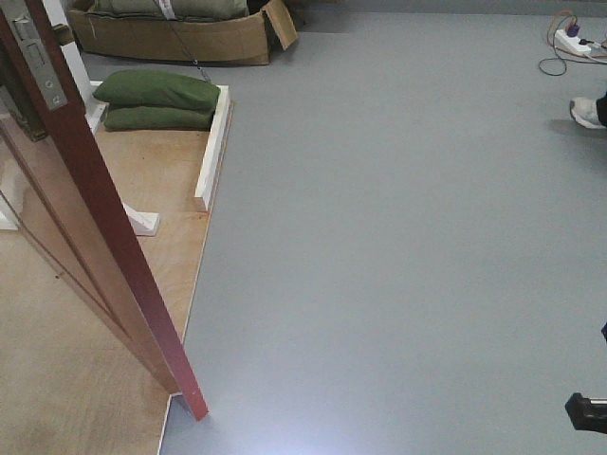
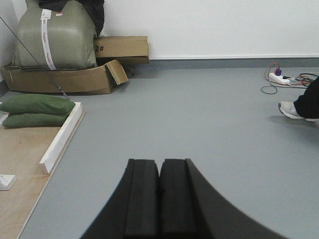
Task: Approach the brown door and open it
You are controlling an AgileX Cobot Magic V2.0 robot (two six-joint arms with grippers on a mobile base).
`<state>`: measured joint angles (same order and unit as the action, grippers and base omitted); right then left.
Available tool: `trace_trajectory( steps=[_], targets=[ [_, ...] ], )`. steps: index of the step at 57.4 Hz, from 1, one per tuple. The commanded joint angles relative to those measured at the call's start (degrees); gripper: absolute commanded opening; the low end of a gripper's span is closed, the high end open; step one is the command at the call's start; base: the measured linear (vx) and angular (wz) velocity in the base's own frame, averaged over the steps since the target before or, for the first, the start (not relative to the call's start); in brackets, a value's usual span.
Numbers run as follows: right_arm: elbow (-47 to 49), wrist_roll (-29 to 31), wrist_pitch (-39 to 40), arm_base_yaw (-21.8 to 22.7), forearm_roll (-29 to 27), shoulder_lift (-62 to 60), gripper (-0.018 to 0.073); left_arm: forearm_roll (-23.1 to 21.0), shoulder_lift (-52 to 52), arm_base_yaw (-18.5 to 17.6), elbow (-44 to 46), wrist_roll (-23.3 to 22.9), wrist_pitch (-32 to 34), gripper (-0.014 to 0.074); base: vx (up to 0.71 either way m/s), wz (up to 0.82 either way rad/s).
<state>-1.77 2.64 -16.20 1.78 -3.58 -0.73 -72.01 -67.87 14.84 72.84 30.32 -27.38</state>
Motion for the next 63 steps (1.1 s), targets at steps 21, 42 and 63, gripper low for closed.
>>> trace_trajectory(
  steps=[21,42,63],
  targets=[
    [-0.32,0.32,4.69,-0.04,0.01,-0.62,0.0000,-2.09,1.27,-0.41,1.89,-0.11,0.99,-0.0003,0.00,0.00],
    [-0.32,0.32,4.69,-0.04,0.01,-0.62,0.0000,-2.09,1.27,-0.41,1.89,-0.04,1.00,-0.0003,0.00,0.00],
    [-0.32,0.32,4.69,-0.04,0.01,-0.62,0.0000,-2.09,1.27,-0.41,1.89,-0.04,1.00,-0.0003,0.00,0.00]
  ],
)
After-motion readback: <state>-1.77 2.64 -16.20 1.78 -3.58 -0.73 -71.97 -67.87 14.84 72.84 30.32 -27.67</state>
